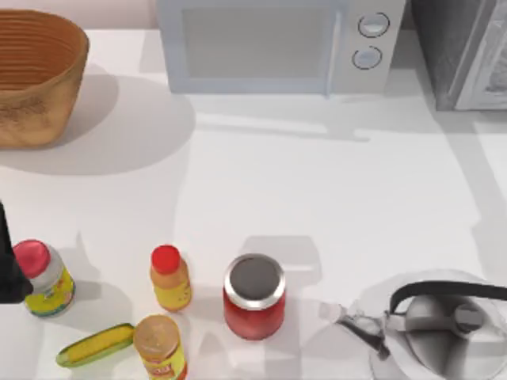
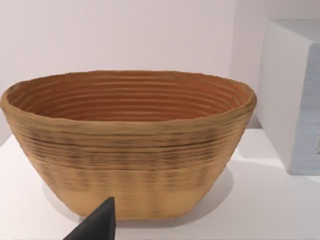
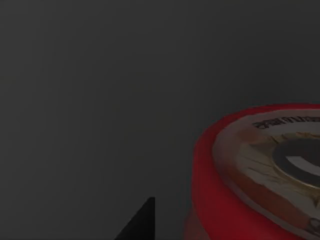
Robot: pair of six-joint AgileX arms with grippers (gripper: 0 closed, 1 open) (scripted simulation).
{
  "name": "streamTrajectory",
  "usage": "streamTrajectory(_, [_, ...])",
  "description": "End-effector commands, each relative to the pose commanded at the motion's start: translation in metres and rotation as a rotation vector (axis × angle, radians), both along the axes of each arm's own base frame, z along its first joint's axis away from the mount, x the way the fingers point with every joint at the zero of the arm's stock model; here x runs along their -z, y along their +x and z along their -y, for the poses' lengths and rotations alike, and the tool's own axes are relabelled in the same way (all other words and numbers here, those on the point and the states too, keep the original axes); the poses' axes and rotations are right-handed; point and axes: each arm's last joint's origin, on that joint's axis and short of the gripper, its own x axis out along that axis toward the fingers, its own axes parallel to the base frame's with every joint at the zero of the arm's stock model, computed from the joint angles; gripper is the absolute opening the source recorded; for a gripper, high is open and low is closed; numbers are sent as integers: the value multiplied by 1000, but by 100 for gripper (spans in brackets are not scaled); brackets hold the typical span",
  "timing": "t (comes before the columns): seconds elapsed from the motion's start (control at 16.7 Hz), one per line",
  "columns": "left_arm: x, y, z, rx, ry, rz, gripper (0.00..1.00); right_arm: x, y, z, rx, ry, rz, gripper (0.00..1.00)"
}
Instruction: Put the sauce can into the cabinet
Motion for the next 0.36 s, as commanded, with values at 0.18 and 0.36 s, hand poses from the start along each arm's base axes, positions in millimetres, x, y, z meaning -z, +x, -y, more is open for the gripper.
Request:
streamTrajectory(0.18, [0,0,0,0,0,0,100,0,0,0,0,0,0,100])
streamTrajectory(0.36, [0,0,0,0,0,0,100,0,0,0,0,0,0,100])
